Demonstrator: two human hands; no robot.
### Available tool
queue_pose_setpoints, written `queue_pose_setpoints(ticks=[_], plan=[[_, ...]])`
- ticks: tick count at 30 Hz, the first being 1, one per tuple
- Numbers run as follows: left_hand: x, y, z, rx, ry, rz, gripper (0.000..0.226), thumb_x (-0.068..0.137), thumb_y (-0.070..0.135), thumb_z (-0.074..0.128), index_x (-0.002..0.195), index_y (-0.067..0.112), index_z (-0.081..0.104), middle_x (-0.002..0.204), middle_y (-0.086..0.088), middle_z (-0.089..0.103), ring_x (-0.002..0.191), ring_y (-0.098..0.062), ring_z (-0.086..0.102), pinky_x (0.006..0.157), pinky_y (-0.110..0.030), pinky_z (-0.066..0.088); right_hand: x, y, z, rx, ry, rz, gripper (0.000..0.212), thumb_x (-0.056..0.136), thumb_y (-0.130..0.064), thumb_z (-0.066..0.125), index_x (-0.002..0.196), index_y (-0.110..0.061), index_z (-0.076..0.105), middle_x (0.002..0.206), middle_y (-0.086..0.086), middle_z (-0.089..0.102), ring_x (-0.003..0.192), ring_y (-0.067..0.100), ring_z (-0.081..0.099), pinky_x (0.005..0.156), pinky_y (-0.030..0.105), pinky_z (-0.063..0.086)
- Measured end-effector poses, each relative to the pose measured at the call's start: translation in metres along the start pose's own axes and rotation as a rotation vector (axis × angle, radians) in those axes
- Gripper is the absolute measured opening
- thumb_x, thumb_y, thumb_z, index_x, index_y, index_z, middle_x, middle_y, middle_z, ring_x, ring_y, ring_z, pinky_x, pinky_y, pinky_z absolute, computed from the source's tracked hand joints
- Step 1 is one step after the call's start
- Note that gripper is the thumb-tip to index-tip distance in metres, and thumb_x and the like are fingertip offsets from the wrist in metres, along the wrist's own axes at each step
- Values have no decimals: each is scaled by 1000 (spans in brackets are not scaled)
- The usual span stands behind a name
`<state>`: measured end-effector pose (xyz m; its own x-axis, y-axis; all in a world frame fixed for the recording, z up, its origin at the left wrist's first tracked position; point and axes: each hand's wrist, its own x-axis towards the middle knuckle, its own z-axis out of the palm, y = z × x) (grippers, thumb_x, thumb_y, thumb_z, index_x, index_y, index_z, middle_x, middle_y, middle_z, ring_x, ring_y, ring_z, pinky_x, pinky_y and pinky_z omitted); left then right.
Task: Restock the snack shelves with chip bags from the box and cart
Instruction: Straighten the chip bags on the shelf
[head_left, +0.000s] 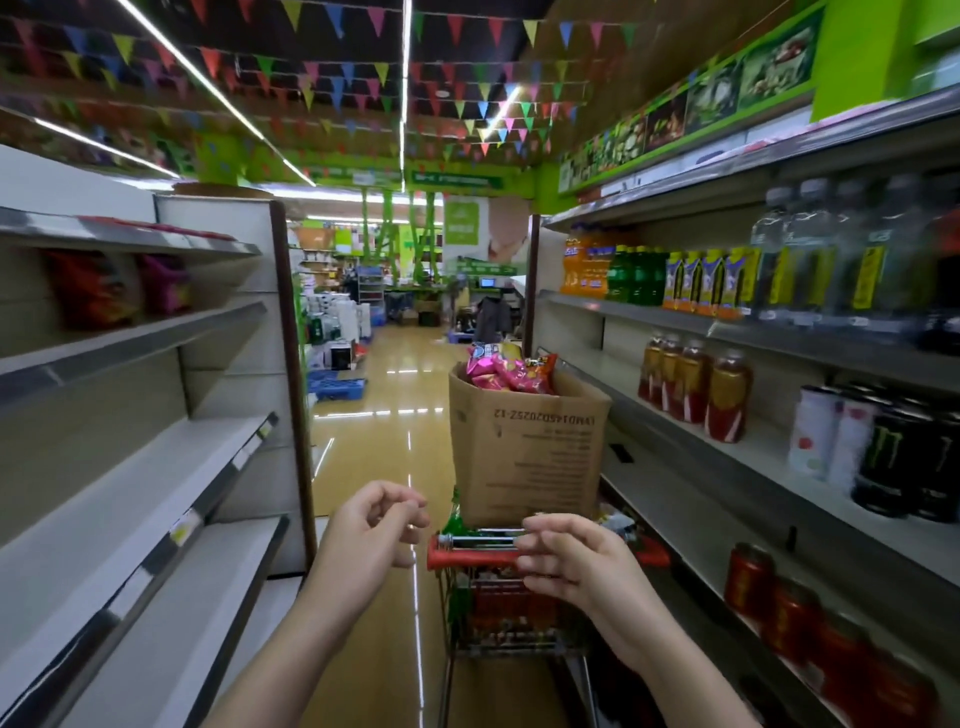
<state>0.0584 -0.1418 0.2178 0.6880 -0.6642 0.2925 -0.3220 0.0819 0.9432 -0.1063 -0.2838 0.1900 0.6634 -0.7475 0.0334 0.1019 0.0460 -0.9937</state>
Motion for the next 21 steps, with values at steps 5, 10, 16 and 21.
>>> queue_pose_setpoints(ticks=[5, 10, 16, 21], plan=[[124, -17, -2, -54, -3, -7, 15, 96, 5, 51, 93, 7, 65, 81, -8, 68, 77, -20, 63, 62, -29, 52, 121, -20, 11, -10, 55, -35, 20, 101, -8, 49, 108, -6, 68, 93, 10, 76, 84, 21, 72, 76, 33, 59], [218, -31, 25, -68, -42, -12, 16, 97, 9, 50, 93, 9, 65, 86, -9, 69, 81, -21, 64, 63, -29, 52, 199, -29, -3, -68, 71, -80, 20, 99, -9, 50, 108, -8, 68, 97, 10, 75, 88, 22, 72, 76, 33, 59], [310, -58, 58, -52, -97, -9, 18, 98, 9, 48, 96, 9, 66, 86, -8, 69, 80, -20, 65, 61, -27, 54, 294, -46, -49, -174, 223, -113, 20, 100, -11, 50, 107, -11, 69, 95, 8, 75, 89, 21, 73, 76, 31, 60], [392, -79, 84, -46, -53, -5, 18, 98, 10, 48, 97, 10, 66, 87, -7, 70, 82, -21, 66, 63, -29, 54, 413, -60, -79, -355, 199, -123, 19, 100, -13, 50, 108, -12, 67, 99, 7, 73, 91, 20, 72, 82, 37, 59]])
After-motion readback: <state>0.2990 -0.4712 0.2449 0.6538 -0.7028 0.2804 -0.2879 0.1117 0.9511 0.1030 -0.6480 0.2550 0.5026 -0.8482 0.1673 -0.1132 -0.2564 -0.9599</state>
